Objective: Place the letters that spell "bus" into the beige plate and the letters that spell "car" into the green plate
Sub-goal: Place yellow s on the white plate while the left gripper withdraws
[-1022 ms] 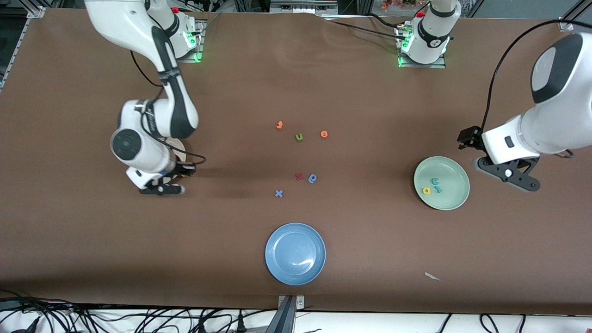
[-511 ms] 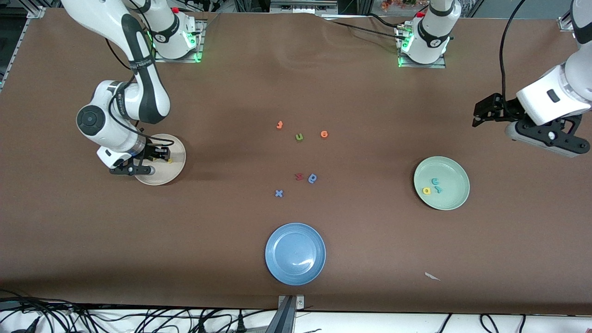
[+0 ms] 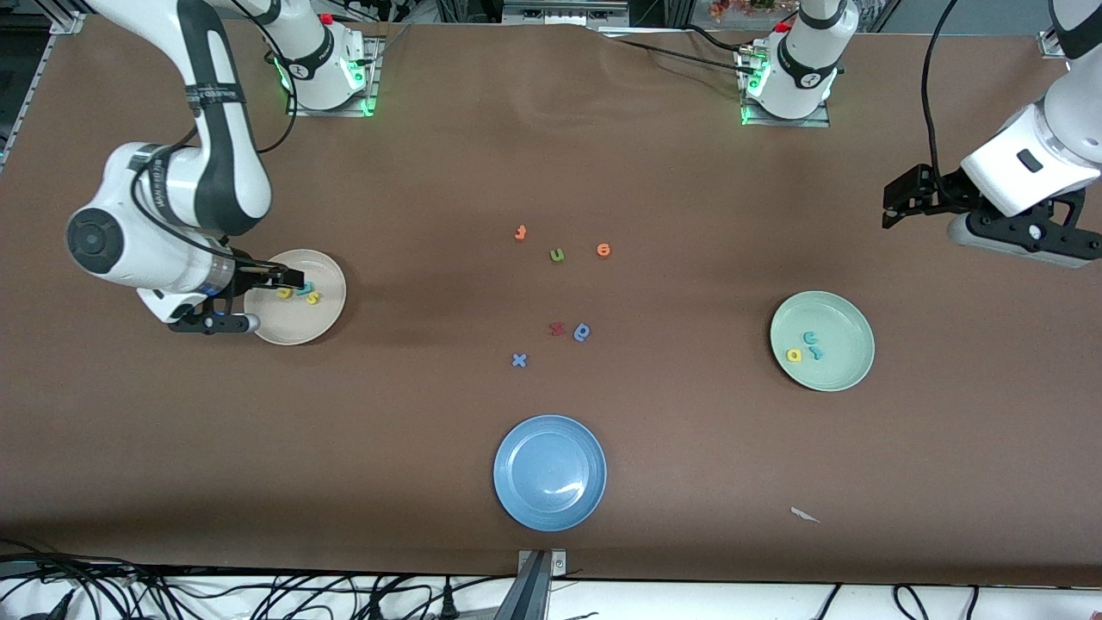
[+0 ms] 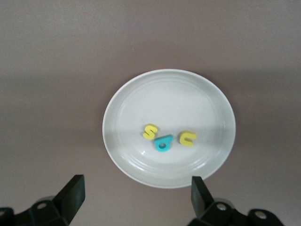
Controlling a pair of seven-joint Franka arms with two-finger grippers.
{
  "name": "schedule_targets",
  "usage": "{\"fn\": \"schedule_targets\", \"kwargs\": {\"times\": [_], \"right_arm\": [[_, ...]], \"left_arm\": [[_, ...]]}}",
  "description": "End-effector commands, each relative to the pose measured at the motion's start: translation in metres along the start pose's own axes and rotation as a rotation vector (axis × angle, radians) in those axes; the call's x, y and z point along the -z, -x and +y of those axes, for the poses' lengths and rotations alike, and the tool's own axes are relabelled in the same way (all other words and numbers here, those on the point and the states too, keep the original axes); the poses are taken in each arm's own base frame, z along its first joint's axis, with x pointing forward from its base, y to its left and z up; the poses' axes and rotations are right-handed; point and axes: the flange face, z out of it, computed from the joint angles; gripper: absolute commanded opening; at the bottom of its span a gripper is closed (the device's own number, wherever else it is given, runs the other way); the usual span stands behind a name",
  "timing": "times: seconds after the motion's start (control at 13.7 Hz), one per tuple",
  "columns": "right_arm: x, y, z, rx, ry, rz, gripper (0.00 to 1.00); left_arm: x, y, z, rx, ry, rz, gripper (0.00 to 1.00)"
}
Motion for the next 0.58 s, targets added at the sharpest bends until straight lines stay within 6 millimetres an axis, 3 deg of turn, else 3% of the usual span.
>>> {"fn": "schedule_targets", "kwargs": {"times": [0.0,0.29,0.51], "right_arm": [[0.032,-0.002,-0.001,-0.005,-0.002,-0.022,1.00],[0.059,0.002,-0.004,0.021,0.020,-0.022,1.00],[0.098,0.025,0.000,-0.009,0.053,0.007,1.00]], "left_arm": [[0.004,0.010,0.001,0.004,-0.028,0.017,1.00],[0.000,0.005,-0.001,0.015,-0.020,0.014,1.00],[0.004,0.003,-0.008,0.027,-0.022,0.021,1.00]]}}
